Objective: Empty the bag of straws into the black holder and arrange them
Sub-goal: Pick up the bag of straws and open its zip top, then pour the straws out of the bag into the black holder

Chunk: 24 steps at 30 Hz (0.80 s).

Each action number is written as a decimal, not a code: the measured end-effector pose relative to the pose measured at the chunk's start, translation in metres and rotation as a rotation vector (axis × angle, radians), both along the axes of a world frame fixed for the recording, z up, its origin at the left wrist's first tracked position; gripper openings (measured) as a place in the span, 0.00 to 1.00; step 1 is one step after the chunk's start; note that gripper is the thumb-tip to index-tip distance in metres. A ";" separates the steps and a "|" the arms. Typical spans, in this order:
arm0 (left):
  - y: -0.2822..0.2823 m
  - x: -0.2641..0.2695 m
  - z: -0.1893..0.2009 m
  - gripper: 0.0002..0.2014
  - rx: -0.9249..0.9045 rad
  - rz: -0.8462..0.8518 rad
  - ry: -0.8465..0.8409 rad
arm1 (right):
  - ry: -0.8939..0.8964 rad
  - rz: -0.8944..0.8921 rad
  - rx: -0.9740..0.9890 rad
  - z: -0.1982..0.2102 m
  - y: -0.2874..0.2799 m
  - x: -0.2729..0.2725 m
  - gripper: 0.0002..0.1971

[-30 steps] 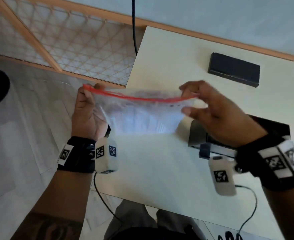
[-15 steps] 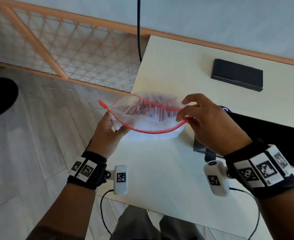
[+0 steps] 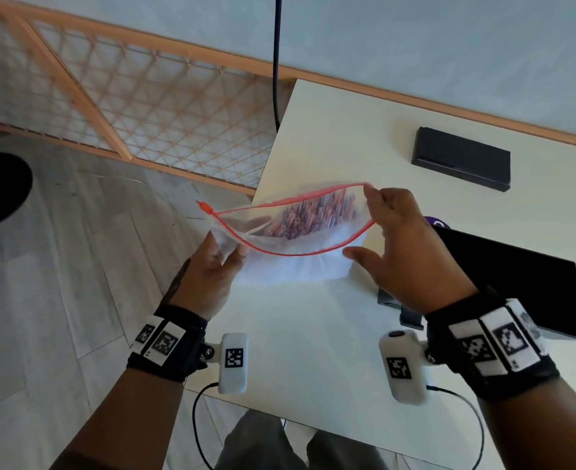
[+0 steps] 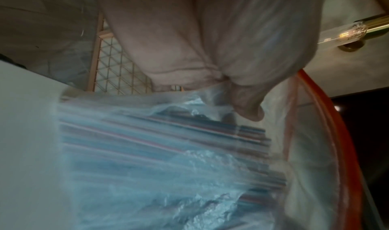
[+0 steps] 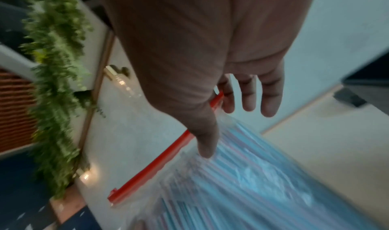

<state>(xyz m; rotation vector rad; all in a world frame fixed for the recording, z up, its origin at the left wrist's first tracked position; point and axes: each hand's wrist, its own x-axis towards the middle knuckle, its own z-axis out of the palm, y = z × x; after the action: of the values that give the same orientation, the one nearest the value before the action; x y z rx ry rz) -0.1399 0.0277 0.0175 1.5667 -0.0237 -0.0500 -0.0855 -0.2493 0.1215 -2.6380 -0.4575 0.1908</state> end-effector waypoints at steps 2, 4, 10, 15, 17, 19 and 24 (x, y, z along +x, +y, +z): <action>-0.003 0.001 -0.001 0.24 -0.006 0.002 0.000 | 0.121 -0.066 0.160 -0.012 0.003 0.005 0.56; -0.007 0.004 -0.004 0.25 -0.047 0.029 0.000 | 0.208 -0.121 0.340 -0.030 0.007 0.008 0.58; -0.021 0.010 -0.010 0.22 -0.378 0.071 0.070 | 0.262 -0.150 0.700 -0.073 0.024 0.007 0.53; -0.037 0.012 -0.001 0.41 -0.486 0.048 0.130 | 0.324 -0.170 0.938 -0.095 0.027 0.008 0.78; -0.046 0.014 0.004 0.48 -0.407 -0.001 0.115 | 0.371 -0.187 0.989 -0.105 0.030 0.008 0.82; -0.050 0.017 0.006 0.56 -0.378 -0.037 0.094 | 0.415 -0.203 1.044 -0.111 0.032 0.005 0.83; -0.053 0.021 0.007 0.60 -0.292 -0.156 0.077 | 0.417 -0.252 1.150 -0.106 0.034 -0.008 0.72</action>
<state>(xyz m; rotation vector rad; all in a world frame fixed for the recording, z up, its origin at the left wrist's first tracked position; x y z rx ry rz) -0.1186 -0.0254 0.0244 1.2675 -0.0890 -0.2207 -0.0934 -0.2150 0.0156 -1.4493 -0.0327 0.2790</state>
